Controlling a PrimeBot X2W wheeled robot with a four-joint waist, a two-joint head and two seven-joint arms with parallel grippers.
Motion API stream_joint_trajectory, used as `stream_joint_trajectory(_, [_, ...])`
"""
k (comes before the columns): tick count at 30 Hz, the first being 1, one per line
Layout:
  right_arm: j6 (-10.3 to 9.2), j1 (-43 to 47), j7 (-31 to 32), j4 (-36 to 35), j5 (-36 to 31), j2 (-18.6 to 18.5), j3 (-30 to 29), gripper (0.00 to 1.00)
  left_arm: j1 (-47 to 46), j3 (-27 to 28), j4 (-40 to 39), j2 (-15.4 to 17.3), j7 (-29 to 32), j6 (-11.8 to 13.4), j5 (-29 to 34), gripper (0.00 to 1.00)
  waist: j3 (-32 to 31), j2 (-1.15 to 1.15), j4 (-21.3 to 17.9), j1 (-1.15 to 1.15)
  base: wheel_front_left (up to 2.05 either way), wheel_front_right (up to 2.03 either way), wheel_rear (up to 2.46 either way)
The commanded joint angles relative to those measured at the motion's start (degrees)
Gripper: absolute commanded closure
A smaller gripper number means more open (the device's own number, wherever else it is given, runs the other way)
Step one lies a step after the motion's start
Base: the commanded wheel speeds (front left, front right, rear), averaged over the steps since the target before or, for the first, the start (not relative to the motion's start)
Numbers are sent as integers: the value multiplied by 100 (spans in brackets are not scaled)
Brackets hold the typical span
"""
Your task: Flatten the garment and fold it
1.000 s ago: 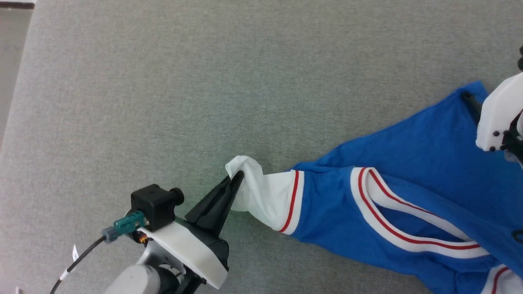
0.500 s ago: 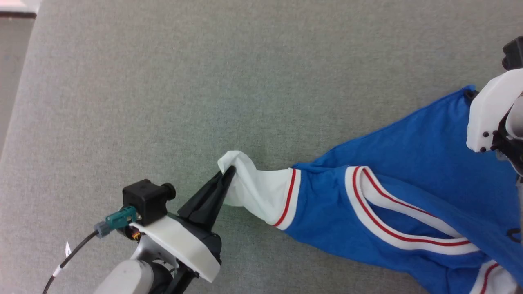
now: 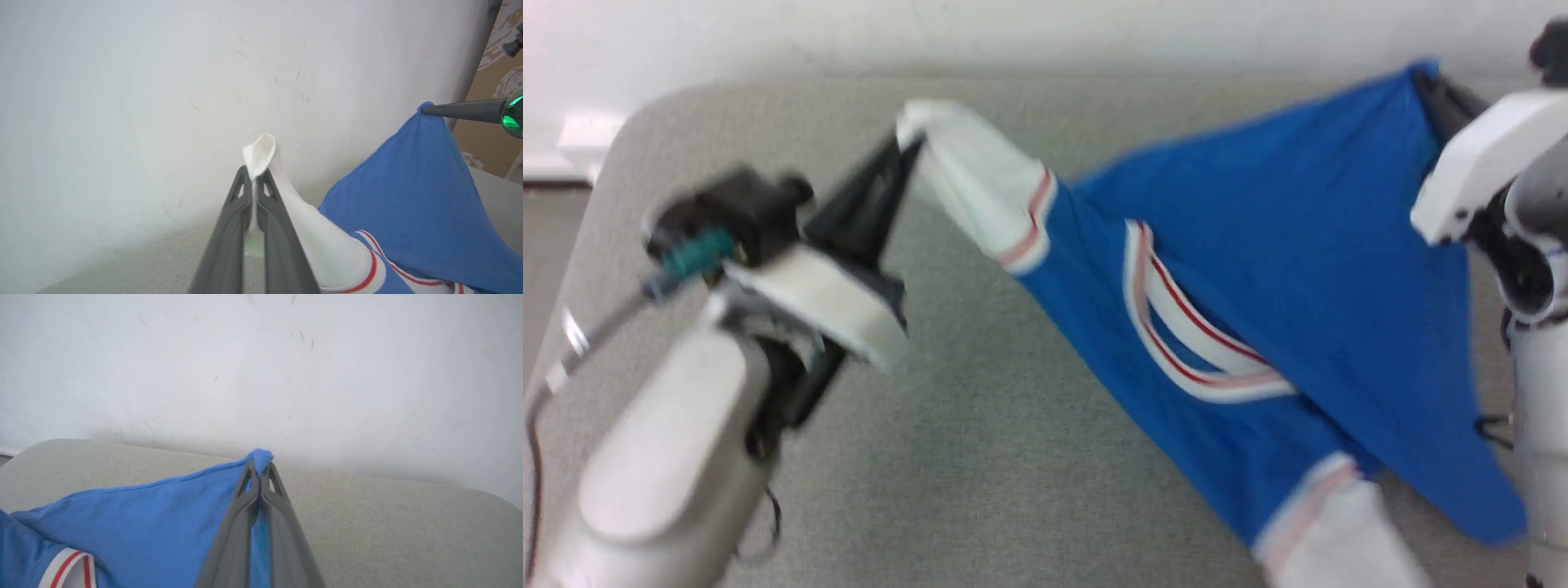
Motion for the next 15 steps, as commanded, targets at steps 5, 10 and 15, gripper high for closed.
stream_joint_trajectory(5, [-4,-907,-385,306,-31,137,17,100,-1576,44,724,62,39,-386,298,100,-978,0,-685,1,0,0,0])
stream_joint_trajectory(10, [-4,-1768,-592,865,-232,242,141,100,-2718,-145,1619,39,42,-636,437,100,-1303,0,-914,1,0,0,0])
stream_joint_trajectory(15, [-4,-2378,-729,1540,-455,407,236,100,-3410,-390,2473,61,331,-728,381,100,-1505,0,-1081,1,0,0,0])
